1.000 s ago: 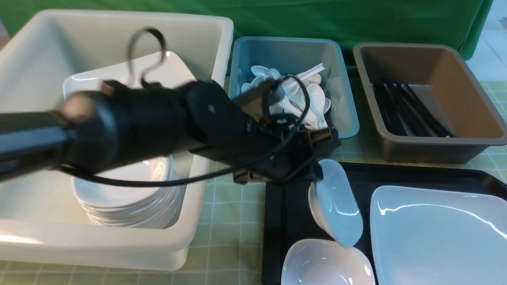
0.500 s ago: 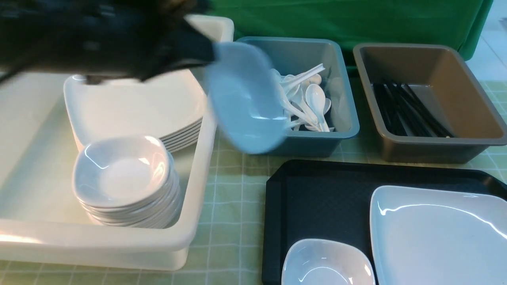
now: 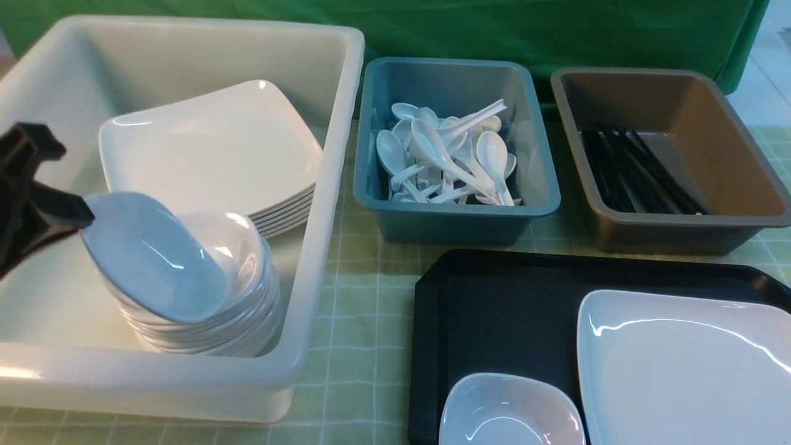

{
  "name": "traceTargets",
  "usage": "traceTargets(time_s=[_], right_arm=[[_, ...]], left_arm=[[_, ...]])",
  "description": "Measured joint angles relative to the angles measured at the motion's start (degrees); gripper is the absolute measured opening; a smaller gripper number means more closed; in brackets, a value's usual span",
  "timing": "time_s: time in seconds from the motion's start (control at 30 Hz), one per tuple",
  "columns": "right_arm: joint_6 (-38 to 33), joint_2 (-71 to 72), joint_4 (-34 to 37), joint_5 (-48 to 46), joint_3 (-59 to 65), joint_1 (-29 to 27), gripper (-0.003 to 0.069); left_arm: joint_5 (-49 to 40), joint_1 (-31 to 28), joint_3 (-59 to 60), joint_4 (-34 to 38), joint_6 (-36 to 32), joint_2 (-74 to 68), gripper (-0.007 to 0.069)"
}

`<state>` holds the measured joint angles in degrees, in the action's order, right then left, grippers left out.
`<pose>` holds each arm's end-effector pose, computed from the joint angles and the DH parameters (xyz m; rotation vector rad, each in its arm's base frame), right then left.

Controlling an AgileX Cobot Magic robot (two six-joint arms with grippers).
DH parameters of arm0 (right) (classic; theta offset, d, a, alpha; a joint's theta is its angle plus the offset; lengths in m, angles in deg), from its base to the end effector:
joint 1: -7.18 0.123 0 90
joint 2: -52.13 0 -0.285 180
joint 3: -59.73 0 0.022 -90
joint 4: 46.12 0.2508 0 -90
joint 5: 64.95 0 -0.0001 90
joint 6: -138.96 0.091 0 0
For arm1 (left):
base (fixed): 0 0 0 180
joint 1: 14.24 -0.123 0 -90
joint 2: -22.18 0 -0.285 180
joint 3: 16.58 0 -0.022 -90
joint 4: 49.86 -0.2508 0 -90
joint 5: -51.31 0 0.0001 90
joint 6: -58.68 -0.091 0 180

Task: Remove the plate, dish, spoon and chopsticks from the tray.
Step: Use the left arm to put the small plate into the large storage box on the left

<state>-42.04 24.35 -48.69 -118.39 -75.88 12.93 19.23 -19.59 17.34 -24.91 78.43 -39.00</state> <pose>0.0538 0.0021 0.3006 -0.1380 2.1870 -0.0078 0.1883 -0.0029 0.3217 -0.7567 2.0898 -0.5977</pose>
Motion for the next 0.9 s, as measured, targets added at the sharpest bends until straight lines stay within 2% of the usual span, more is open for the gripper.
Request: traceTargets(time_s=[0.13,0.33,0.47,0.63,0.9], right_arm=[[-0.05,0.0,0.0,0.0,0.0,0.0,0.0192],[-0.05,0.0,0.0,-0.13,0.0,0.0,0.0198],[-0.05,0.0,0.0,-0.19,0.0,0.0,0.0202],[0.01,0.0,0.0,-0.19,0.0,0.0,0.0209],[-0.03,0.0,0.0,-0.44,0.0,0.0,0.0217]], left_arm=[[3.18,-0.61,3.15,2.42,-1.51,-1.64,0.001],[3.04,-0.61,3.7,2.6,-1.78,-2.82,0.001],[-0.49,-0.61,3.7,2.28,-1.72,-4.22,0.0014],[-3.81,-0.61,3.7,1.95,-1.72,-6.84,0.0064],[-8.12,-0.61,1.34,-0.93,-3.13,-7.84,0.0328]])
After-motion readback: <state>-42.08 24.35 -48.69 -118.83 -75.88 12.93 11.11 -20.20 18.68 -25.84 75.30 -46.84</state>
